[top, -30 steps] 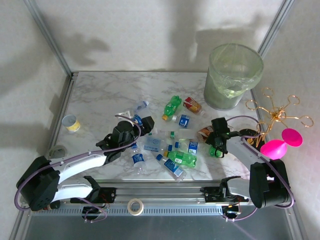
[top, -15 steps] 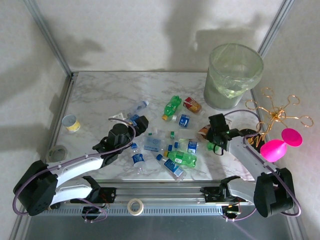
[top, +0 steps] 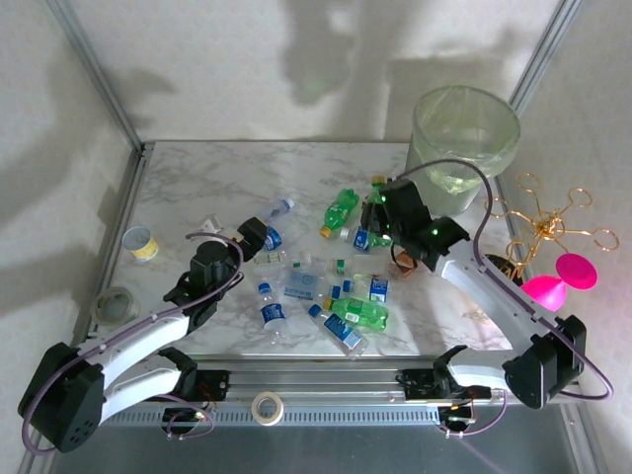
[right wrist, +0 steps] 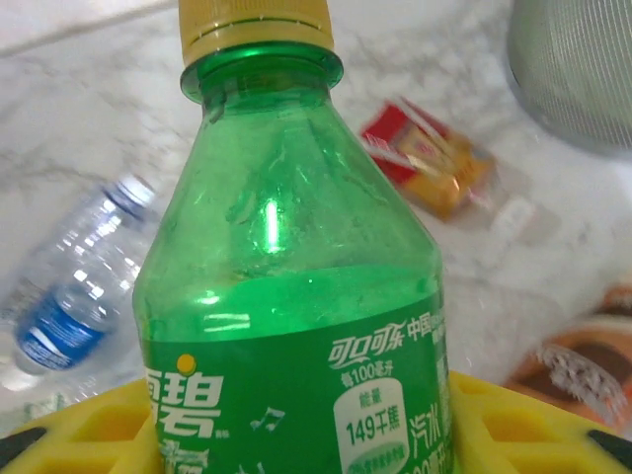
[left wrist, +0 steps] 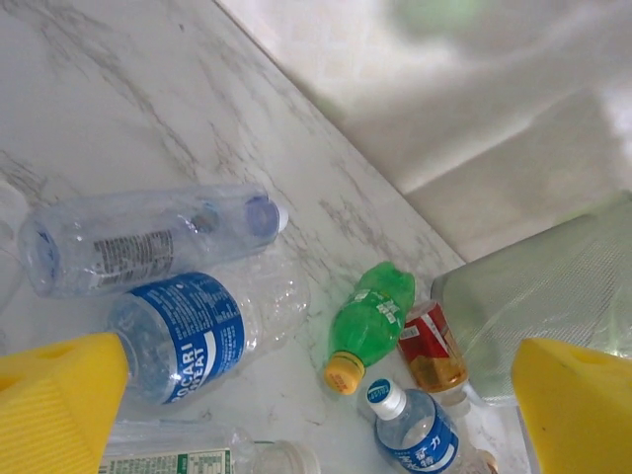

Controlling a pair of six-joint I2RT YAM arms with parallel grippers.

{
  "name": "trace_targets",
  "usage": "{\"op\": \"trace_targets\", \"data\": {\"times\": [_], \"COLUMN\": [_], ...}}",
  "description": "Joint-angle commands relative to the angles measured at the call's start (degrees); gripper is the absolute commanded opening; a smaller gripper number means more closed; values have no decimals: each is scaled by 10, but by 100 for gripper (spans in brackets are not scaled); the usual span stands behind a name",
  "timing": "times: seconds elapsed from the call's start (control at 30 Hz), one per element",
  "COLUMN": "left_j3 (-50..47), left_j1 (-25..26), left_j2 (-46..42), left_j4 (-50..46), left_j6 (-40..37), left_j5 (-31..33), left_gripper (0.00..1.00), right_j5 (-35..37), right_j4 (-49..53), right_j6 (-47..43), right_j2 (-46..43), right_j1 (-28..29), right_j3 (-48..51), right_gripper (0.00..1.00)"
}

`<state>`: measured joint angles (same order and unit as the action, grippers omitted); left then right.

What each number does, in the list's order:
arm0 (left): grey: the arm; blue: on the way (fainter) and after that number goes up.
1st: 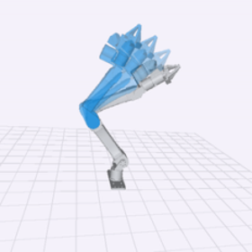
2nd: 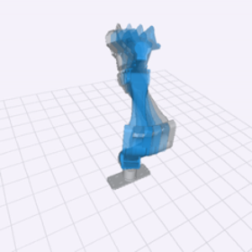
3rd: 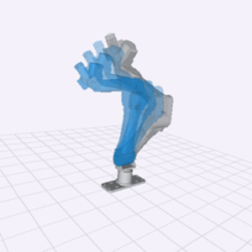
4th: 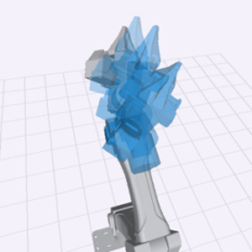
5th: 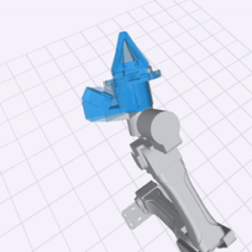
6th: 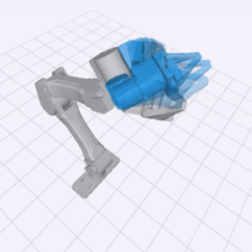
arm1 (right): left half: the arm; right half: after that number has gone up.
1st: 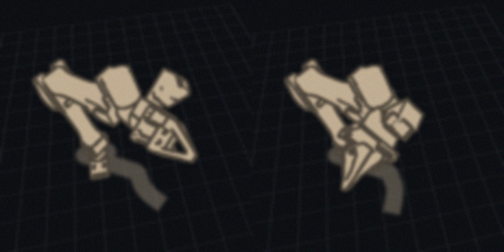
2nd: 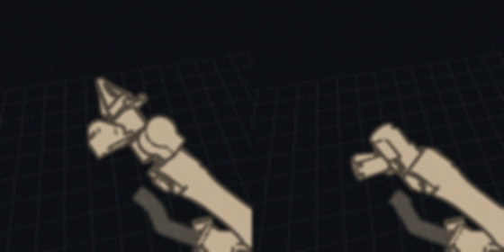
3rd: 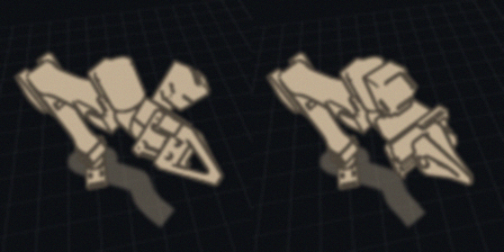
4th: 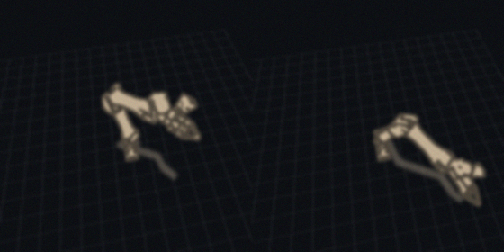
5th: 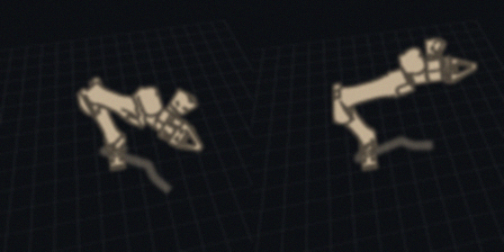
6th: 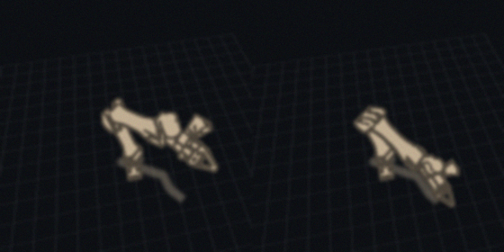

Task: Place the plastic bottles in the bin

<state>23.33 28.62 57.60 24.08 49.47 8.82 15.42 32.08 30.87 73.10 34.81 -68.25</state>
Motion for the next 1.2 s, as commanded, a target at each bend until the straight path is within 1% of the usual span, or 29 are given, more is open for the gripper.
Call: {"op": "trace_targets", "data": {"times": [0.0,0.1,0.2,0.33,0.47,0.53,0.73,0.9,1.0,1.07,1.13,1.17], "left_j3": [-8,-10,-15,-17,-11,-4,11,5,-1,-4,-7,-5], "left_j1": [-10,-16,-20,-23,-26,-27,-31,-35,-37,-39,-41,-42], "left_j2": [-29,-47,-58,-61,-59,-61,-83,-119,-146,-165,-177,-184], "left_j4": [-43,-76,-83,-88,-95,-105,-145,-178,-194,-201,-207,-214], "left_j6": [-22,-23,-23,-27,-27,-33,-56,-64,-66,-68,-71,-70], "left_j5": [5,13,10,2,-9,-7,3,29,42,47,54,59], "left_gripper": [100,100,100,100,100,100,100,100,100,100,100,100], "right_j5": [33,90,108,70,54,45,16,-12,-19,-21,-20,-21], "right_j4": [-24,-23,-31,-75,-110,-105,-88,-48,-29,-19,-9,-5], "right_j6": [-73,-119,-149,-164,-172,-164,-140,-110,-105,-107,-106,-106], "right_j2": [30,73,107,133,164,191,276,353,389,405,415,417], "right_j1": [1,-9,-38,-107,-170,-204,-282,-320,-326,-326,-326,-326], "right_j3": [-90,-179,-257,-316,-345,-370,-427,-474,-493,-510,-528,-537], "right_gripper": [45,44,44,44,44,44,43,43,45,50,56,61]}}
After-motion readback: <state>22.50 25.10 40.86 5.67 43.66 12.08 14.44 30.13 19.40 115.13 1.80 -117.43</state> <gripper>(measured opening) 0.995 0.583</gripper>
